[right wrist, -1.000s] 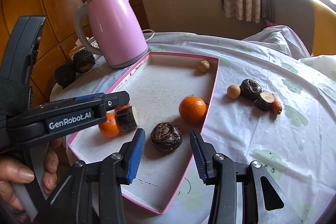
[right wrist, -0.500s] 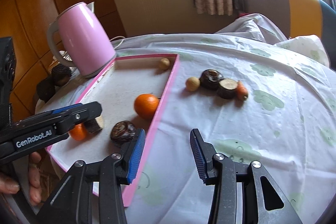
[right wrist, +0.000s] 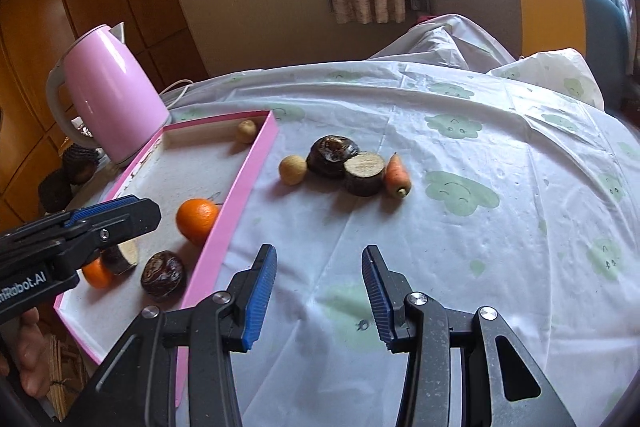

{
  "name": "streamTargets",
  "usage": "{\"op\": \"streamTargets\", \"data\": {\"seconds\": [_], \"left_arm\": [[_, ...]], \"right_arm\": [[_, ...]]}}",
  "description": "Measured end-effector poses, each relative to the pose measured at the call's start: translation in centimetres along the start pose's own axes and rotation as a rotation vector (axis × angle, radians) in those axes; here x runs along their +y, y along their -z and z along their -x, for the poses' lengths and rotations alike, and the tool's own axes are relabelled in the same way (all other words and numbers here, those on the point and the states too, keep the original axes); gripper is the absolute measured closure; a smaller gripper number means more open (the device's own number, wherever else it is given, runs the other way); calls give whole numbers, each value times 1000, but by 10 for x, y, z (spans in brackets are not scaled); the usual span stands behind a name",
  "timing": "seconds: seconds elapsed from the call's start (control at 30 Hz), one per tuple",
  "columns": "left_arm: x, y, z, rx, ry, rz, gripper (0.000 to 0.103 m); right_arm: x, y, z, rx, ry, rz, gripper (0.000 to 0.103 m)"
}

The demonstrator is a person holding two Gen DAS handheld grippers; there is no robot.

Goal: Organize fruits
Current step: 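Withdraw both tools from the tray, then move the right tool to the taro slice while the left tool approaches a tan round fruit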

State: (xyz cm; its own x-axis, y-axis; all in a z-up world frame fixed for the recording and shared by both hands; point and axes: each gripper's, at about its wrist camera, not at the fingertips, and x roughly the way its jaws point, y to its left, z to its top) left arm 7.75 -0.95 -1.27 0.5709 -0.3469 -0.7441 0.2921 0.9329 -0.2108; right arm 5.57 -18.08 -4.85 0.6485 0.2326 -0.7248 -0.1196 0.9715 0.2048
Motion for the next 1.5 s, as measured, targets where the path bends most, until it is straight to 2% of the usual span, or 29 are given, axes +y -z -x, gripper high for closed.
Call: {"op": "streamTargets", "data": {"seconds": [0.27, 0.5, 0.97, 1.17, 1.27, 1.5], "left_arm": [[-16, -19, -31, 49, 63, -57, 81], [-22, -35, -58, 87, 98, -90, 81], [-15, -50, -101, 140, 78, -108, 77], [-16, -55, -109, 144, 57, -136, 74], [-13, -56, -114, 158, 52, -135, 72], [-18, -57, -120, 164, 23, -197, 71]], "right_arm": [[-12, -18, -17, -1, 10, 32, 64], [-23, -37, -38, 5, -11, 87, 64], [-25, -58, -76, 39, -34, 278, 64], [-24, -57, -79, 45, -48, 310, 64], [-24, -56, -77, 51, -57, 316, 68], [-22, -55, -78, 50, -56, 320, 66]]}}
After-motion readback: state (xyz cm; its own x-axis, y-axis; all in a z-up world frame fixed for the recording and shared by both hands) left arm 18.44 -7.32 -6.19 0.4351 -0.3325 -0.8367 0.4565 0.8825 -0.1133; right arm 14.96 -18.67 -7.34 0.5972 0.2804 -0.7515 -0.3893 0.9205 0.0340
